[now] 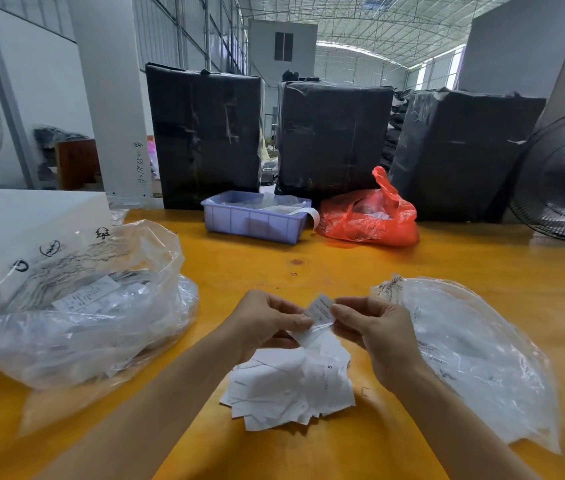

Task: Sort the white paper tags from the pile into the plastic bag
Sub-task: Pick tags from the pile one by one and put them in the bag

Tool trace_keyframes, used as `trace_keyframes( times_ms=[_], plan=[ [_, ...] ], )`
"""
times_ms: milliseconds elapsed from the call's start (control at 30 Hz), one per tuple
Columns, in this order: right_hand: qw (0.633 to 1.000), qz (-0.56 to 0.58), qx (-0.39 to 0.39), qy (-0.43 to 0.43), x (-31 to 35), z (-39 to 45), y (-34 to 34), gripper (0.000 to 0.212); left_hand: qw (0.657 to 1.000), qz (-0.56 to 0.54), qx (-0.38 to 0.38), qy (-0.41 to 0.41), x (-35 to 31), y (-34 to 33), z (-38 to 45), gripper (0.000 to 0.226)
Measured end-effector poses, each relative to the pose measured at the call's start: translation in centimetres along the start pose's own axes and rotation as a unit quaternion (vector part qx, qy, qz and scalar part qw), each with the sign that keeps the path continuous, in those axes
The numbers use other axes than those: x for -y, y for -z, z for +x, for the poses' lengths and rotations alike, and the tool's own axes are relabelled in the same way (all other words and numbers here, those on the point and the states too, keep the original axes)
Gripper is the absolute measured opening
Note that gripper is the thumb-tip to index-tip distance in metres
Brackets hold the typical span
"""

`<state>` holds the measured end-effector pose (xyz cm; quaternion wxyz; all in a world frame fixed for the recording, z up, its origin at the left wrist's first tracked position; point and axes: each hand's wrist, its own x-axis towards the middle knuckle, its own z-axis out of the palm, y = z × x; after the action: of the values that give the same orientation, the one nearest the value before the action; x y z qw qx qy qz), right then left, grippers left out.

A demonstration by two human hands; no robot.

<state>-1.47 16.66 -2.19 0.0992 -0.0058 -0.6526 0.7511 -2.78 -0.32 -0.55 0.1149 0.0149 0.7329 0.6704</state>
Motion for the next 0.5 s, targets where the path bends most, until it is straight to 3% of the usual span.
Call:
trace_keyframes(
  times_ms=[133,267,367,500],
  plan=[
    [0.996,-0.019,-0.04,0.073,1.7,0.4,1.4,0.011,0.986,0.082,-0.107,-0.098,-3.4,3.4,-0.7,0.009],
    [0.956,-0.197,-0.138,0.169,4.2,2.2,5.8,0.01,0.902,0.204,-0.335,-0.181,-6.0,12.1,-2.3,0.012],
    [0.886,-0.418,-0.157,0.125,4.1,3.6,9.8,0.009,0.845,0.311,-0.43,-0.075,-4.4,17.5,-2.5,0.004],
    [0.773,-0.629,-0.087,0.008,1.8,5.0,12.0,0.023,0.83,0.398,-0.382,0.084,-1.5,19.6,-1.7,0.021]
  ],
)
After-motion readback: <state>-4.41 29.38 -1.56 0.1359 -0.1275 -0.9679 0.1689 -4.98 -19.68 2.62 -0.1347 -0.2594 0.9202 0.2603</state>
